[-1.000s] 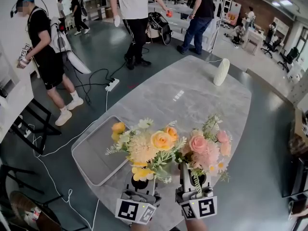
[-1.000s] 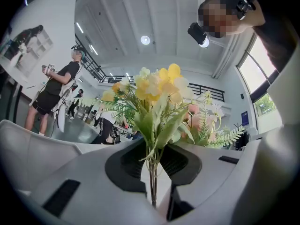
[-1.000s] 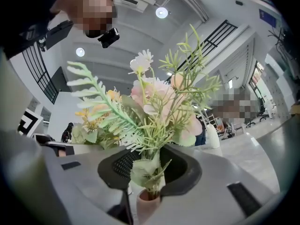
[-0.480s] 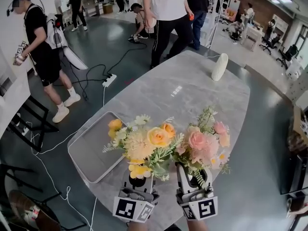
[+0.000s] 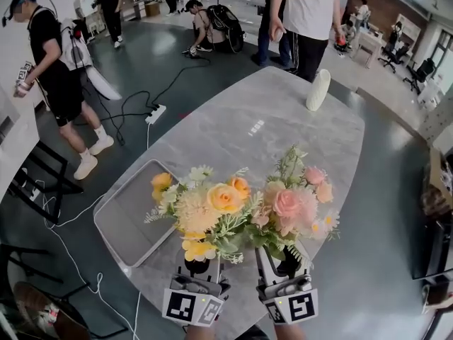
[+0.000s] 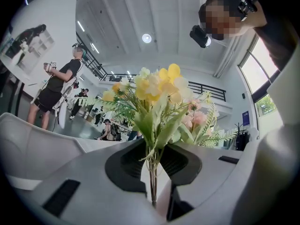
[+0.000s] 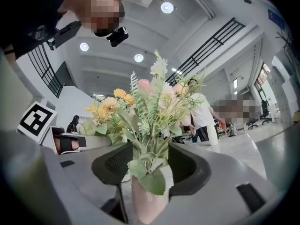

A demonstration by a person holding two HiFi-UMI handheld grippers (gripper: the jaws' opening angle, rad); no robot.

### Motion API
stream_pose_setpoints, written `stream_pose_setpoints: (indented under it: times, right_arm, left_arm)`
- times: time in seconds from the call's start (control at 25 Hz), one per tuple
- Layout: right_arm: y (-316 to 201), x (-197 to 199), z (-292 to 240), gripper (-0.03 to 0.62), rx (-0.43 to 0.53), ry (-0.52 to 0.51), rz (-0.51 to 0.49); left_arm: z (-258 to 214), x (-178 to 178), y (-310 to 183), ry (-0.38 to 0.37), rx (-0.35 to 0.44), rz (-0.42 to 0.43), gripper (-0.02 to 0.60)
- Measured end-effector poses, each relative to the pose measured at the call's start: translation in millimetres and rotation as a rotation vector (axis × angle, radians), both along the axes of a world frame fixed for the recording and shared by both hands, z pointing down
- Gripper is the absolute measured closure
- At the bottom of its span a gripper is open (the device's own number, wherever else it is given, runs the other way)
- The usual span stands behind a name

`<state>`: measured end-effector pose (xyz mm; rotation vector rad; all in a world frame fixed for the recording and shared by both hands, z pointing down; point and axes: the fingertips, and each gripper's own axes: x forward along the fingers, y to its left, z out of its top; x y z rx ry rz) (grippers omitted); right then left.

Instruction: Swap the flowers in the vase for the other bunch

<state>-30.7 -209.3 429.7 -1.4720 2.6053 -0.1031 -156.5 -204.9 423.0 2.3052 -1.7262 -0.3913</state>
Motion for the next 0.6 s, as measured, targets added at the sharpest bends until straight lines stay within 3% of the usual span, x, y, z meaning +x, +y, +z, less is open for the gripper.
stream_pose_setpoints:
  times: [0.6]
  right_arm:
    - [11, 3, 30, 0.364, -0.081, 0.012, -0.011]
  left_arm:
    - [12, -6, 9, -0.004, -0.020, -0.036, 0.498]
